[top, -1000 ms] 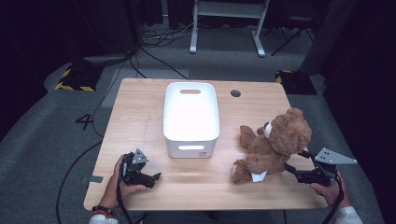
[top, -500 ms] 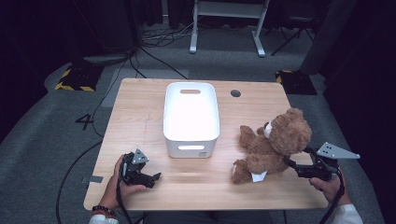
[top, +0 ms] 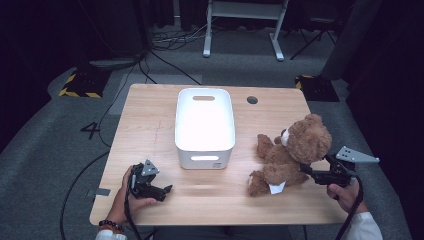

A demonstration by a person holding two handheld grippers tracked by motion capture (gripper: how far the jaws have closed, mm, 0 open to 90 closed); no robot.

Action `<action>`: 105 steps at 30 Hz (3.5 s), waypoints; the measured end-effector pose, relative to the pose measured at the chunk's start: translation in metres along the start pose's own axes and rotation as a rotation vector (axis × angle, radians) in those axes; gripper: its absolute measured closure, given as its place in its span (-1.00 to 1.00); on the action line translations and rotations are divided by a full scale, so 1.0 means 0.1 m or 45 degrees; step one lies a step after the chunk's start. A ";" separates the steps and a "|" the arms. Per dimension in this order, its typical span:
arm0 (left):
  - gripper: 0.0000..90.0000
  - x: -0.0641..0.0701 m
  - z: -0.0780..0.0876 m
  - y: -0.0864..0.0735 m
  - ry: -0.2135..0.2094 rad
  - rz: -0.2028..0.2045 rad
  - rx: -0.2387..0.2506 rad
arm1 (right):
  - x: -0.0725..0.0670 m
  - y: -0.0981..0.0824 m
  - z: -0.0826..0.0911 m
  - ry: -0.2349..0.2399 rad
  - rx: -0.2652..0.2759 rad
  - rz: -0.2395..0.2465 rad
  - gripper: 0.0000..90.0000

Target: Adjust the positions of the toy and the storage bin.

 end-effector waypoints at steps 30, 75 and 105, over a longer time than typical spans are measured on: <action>-0.99 0.00 0.00 0.00 0.001 0.004 0.001 | -0.19 0.13 -0.31 -0.017 -0.032 0.075 0.09; -0.63 0.11 0.61 1.54 0.031 0.154 0.559 | -0.40 0.09 -0.34 0.140 0.002 0.242 0.16; -0.07 0.19 0.13 1.66 0.008 0.164 0.340 | -0.37 0.06 -0.29 0.167 0.010 0.252 0.11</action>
Point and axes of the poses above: each handheld gripper's, and its own axes: z roughly backward along the jaws, y roughly out of its top, x roughly to its right, the point moved 10 cm from there along -z, roughly forward along the jaws, and after that the axes turned 5 degrees about z, right-handed, at the moved point
